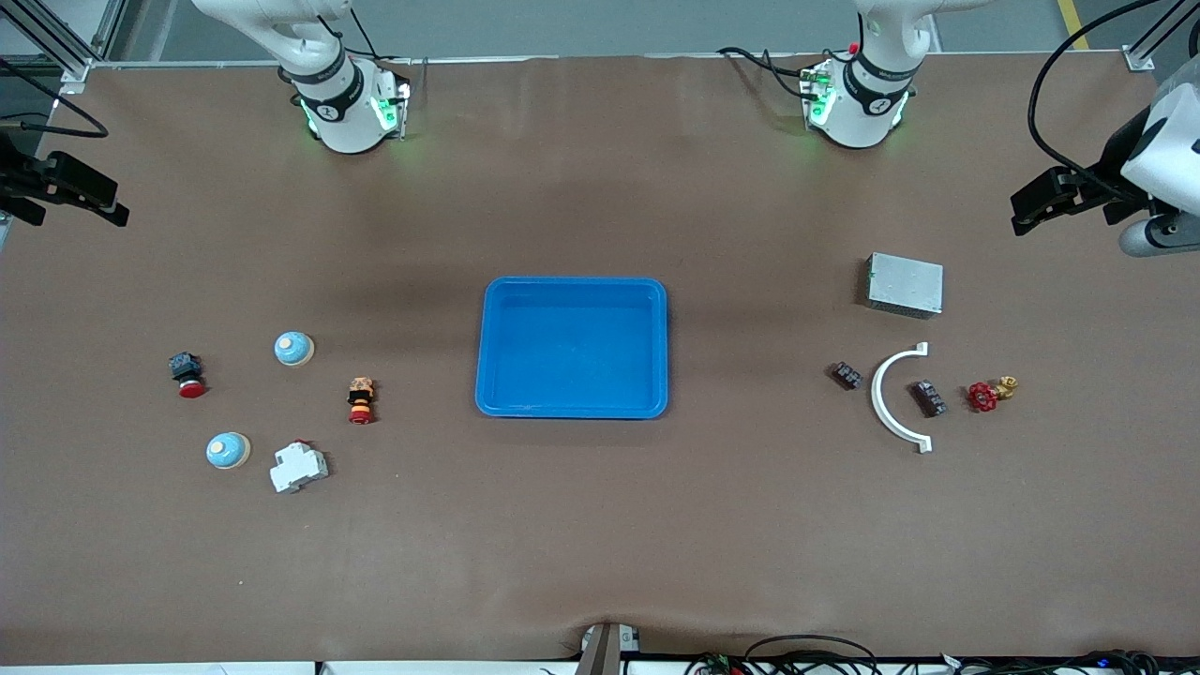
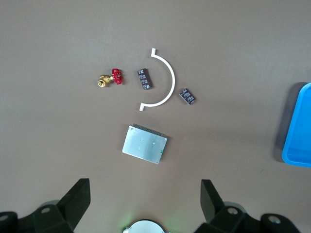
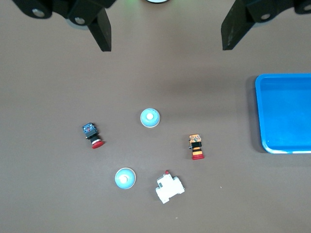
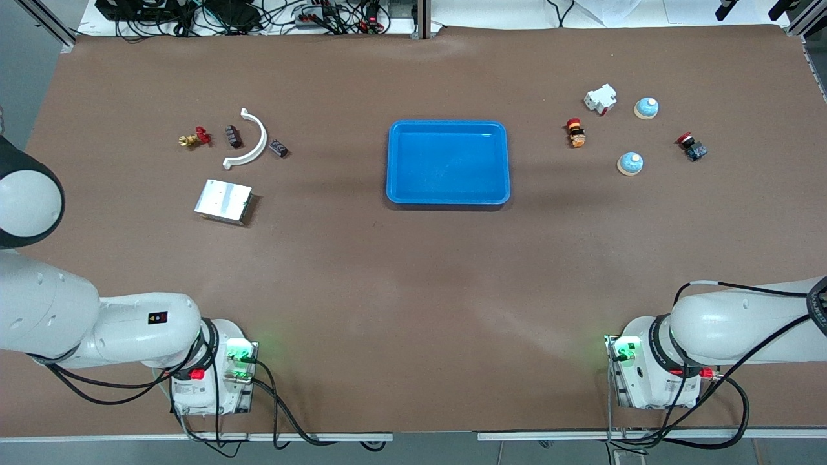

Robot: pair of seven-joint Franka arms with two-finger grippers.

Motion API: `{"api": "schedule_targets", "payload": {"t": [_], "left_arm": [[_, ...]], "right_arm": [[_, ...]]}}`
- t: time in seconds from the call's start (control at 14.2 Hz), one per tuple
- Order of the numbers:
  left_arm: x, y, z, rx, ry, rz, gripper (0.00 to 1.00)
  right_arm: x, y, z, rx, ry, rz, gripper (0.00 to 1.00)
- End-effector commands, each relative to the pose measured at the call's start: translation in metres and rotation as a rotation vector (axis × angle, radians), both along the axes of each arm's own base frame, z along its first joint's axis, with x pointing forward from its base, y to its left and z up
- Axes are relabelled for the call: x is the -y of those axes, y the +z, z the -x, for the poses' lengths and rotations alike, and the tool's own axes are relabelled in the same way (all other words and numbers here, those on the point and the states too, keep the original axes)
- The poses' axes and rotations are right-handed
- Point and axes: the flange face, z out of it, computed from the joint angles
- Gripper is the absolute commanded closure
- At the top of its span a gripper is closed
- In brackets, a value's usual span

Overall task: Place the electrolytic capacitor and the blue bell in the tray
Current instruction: 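Move the left gripper toward the brown capacitors beside the white arc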

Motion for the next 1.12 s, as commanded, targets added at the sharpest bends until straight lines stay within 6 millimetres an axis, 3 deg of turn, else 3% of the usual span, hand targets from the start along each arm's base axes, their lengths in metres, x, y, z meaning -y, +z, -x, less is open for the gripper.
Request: {"api": "schedule_targets", "payload": {"t": [0.0,0.28,0.42,0.63,1.05], "left_arm": [[-0.003,0.007,0.002,0.004,0.005,-0.010,0.00],[-0.005,-0.006,-0.006,-0.014,-0.008,-0.029,0.00],[-0.005,-0.037,-0.026,-0.050,0.005,-0.013,0.00],[0.000,-0.106,-0.047,-0.074,0.038,0.000,0.00],[0.053,-0.219,-0.042,-0.022,0.249,0.001,0.00]], "right_arm": [[0.001,0.004,-0.002,0.000,-0.013,0.006,0.00],[0.001,0.004,-0.002,0.000,-0.013,0.006,0.00],[0.001,0.004,-0.003,0.000,-0.013,0.006,0.00],[0.001,0.005,-0.002,0.002,-0.013,0.006,0.00],[-0.003,0.008,-0.003,0.012,-0.006,0.007,0.00]]}}
